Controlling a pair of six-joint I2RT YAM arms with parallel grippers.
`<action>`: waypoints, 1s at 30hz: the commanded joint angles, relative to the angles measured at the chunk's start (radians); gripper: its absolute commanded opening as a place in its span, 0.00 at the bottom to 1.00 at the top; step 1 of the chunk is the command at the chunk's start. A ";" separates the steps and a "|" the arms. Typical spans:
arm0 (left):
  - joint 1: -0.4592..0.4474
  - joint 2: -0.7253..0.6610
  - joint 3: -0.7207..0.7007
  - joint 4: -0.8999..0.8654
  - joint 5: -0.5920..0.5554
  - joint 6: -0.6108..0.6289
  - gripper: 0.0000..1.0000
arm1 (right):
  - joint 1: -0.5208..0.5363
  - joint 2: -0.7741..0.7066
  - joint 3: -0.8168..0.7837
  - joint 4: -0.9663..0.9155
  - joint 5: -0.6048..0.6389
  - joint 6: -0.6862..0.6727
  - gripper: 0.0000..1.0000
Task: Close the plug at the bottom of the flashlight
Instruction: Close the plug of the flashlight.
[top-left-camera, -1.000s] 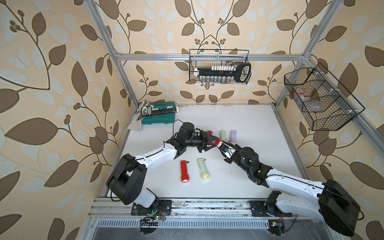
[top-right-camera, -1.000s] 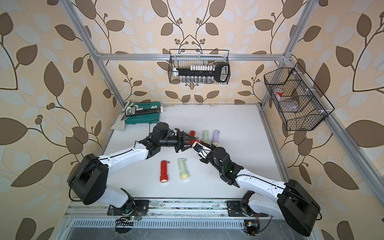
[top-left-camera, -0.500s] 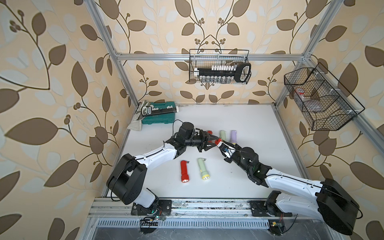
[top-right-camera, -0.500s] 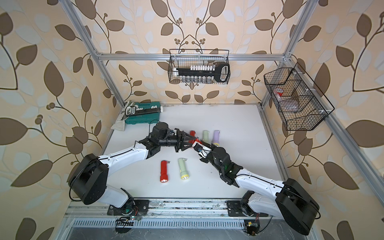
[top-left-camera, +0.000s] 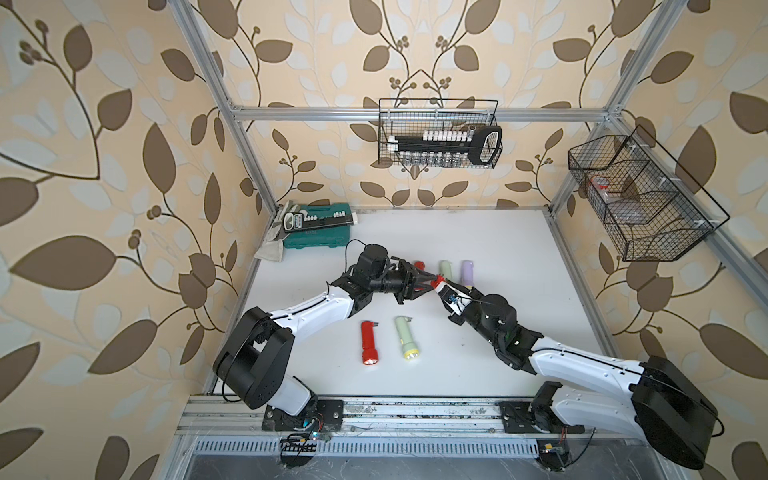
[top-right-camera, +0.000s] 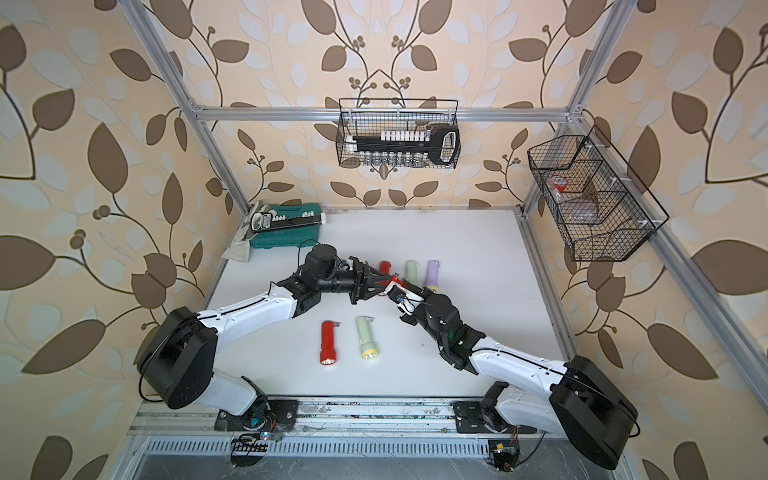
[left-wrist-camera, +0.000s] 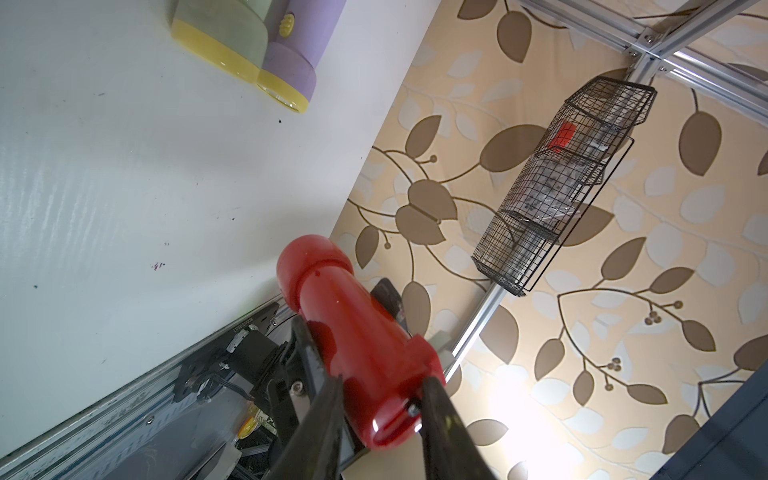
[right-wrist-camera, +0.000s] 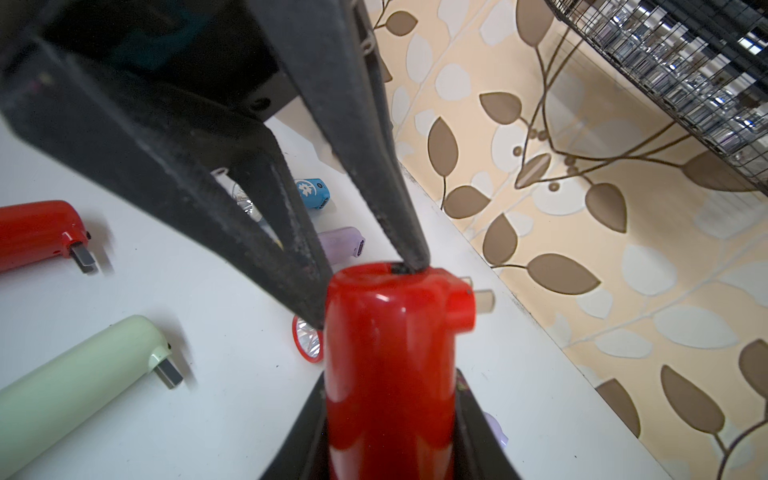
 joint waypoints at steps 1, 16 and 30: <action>-0.031 0.001 0.018 0.091 0.044 0.006 0.31 | 0.009 0.011 0.033 0.000 -0.019 0.003 0.00; -0.031 0.005 0.025 0.105 0.053 0.036 0.16 | 0.007 -0.006 0.033 -0.017 -0.010 0.029 0.00; 0.210 -0.104 0.195 -0.562 -0.067 0.603 0.64 | 0.010 -0.063 0.040 -0.132 0.017 0.159 0.00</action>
